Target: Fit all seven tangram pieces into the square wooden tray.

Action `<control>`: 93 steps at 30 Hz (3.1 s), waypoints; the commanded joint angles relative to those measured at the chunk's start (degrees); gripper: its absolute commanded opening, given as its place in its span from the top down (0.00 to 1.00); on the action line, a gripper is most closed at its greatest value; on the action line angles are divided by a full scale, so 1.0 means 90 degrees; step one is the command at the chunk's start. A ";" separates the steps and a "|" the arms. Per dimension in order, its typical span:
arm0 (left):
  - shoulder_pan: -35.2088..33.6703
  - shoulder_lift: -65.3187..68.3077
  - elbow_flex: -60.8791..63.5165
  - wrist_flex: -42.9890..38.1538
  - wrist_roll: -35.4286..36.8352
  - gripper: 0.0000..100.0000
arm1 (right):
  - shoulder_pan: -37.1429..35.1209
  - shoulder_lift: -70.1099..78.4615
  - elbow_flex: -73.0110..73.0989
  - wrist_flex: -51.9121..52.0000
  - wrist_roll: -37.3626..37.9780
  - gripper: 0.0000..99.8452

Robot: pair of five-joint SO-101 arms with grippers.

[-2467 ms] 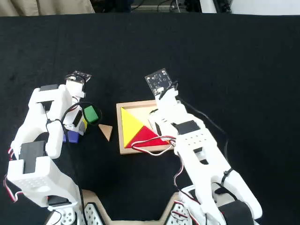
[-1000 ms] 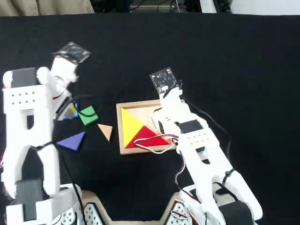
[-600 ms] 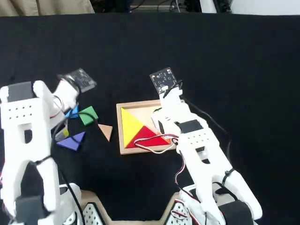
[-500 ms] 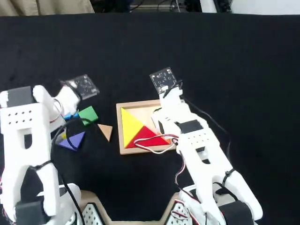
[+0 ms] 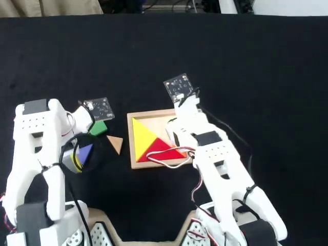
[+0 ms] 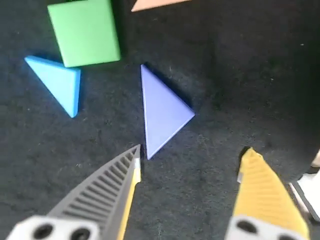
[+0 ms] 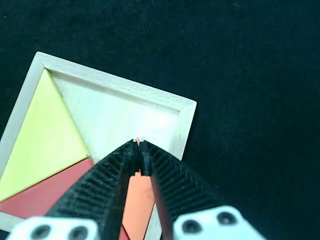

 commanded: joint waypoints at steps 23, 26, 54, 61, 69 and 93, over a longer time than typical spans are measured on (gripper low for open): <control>0.0405 0.1621 0.0288 -0.1553 -0.0723 0.69 | 0.0195 0.0005 -0.0083 -0.0137 0.0274 0.99; 0.0249 0.1621 0.0288 -0.1553 -0.0752 0.69 | 0.0195 0.0005 -0.0083 -0.0137 0.0274 0.99; -0.0015 0.1621 0.0767 -0.2530 -0.0928 0.69 | 0.0186 0.0005 -0.0083 -0.0137 0.0303 0.99; -0.0151 0.1748 0.0962 -0.2901 -0.0957 0.69 | 0.0186 0.0005 -0.0083 -0.0137 0.0293 0.99; -0.0161 0.2374 0.0230 -0.2276 -0.0908 0.69 | 0.0186 0.0005 -0.0073 -0.0137 0.0293 0.99; 0.0747 0.1582 -0.0737 0.0205 -0.0527 0.93 | 0.0215 -0.0015 -0.0083 -0.0137 0.0303 0.99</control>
